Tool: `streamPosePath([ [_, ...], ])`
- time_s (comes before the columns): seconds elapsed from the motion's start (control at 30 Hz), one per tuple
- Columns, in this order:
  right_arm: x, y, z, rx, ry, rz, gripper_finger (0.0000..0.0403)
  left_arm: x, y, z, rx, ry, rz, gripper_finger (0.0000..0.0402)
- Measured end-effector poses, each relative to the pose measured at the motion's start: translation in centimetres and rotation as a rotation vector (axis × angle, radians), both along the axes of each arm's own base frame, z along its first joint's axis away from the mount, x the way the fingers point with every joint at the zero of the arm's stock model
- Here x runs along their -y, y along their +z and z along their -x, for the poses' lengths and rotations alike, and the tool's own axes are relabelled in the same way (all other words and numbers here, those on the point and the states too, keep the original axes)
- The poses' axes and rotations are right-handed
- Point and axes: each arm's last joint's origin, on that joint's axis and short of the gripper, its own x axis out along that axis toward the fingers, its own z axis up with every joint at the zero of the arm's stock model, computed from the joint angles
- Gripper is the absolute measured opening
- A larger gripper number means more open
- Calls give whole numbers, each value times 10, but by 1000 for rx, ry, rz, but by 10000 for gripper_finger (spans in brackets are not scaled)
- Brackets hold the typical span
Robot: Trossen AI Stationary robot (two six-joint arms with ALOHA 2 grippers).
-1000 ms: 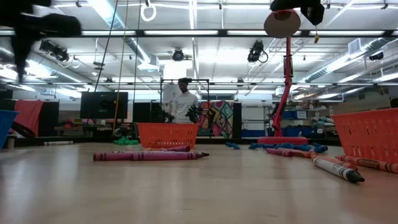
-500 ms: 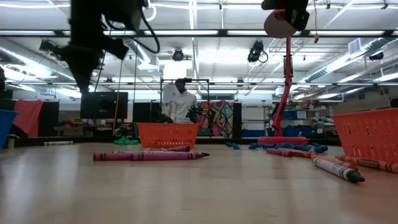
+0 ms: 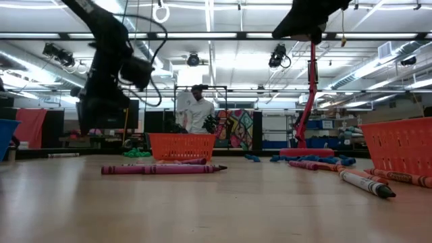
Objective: Sort crayons
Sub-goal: Put the black crayon into the top orange bin
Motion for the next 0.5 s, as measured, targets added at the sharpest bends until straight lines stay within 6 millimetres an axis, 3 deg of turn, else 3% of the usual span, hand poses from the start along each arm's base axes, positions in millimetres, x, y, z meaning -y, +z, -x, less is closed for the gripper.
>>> streamPosePath([
  [0.23, 18, 1, -9, 52, -7, 0, 7, -30, -13, 7, -134, 126, -101, 15],
  [0.5, 22, -7, -23, 55, 59, -58, 7, -39, -31, 3, -215, 72, -71, 16],
])
